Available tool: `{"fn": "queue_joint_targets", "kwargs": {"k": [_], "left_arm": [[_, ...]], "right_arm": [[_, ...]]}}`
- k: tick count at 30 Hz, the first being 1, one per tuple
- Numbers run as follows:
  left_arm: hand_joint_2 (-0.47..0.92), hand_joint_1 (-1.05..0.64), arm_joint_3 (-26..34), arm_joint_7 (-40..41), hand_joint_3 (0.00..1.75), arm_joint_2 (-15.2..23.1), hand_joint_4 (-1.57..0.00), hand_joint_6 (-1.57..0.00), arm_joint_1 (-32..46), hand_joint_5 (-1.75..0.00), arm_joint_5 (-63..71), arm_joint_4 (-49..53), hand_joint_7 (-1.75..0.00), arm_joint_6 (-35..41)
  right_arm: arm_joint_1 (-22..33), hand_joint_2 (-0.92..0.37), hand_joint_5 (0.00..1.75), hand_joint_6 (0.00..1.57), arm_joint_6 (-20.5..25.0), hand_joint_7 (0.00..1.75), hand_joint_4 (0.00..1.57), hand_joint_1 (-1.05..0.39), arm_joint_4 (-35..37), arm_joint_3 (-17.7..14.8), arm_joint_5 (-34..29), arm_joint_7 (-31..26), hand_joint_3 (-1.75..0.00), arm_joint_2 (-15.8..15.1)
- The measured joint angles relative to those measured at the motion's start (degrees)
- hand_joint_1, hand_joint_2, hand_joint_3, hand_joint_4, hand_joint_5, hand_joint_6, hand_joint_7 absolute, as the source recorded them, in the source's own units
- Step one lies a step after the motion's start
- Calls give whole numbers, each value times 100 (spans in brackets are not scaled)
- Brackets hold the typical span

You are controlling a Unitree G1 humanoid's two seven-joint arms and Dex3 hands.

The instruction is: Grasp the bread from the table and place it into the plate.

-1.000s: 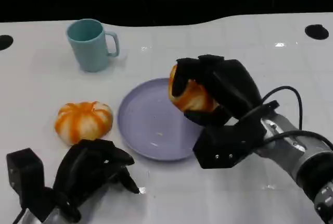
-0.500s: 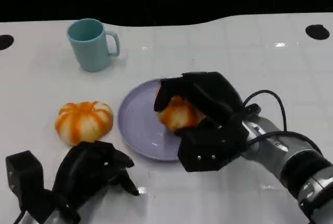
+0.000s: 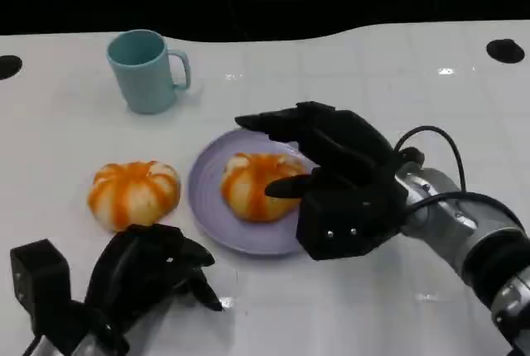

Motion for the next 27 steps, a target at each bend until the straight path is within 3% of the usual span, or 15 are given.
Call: {"fn": "queue_joint_targets", "kwargs": {"k": [8,13,18,22,27], "left_arm": [[74,-105,-15,2,0,-24,-157,-157,11,-59,9,-7,-17,-29],[74,-105,-15,3,0,-46,-157,-157,12,-60,7,-7,-18,-27],[74,-105,-11,24,0,-50,-157,-157,11,-61,7,-7,-18,-21],[74,-105,-11,25,0,-50,-157,-157,11,-61,9,-7,-19,-18],[74,-105,-6,29,0,-44,-157,-157,10,-60,13,-4,-19,-24]], "right_arm": [[395,-92,29,20,145,2,3,-75,-1002,-82,212,605,-25,-344],[661,-92,41,31,127,6,18,-65,-1473,-210,237,603,-19,-450],[1079,-92,57,45,-437,12,34,-51,-1655,-352,263,156,-9,-526],[1360,-92,84,64,-796,22,42,-41,-1728,-523,321,-128,-7,-649],[1913,-89,96,77,-1060,30,52,-24,-2158,-749,417,-183,-6,-964]]}}
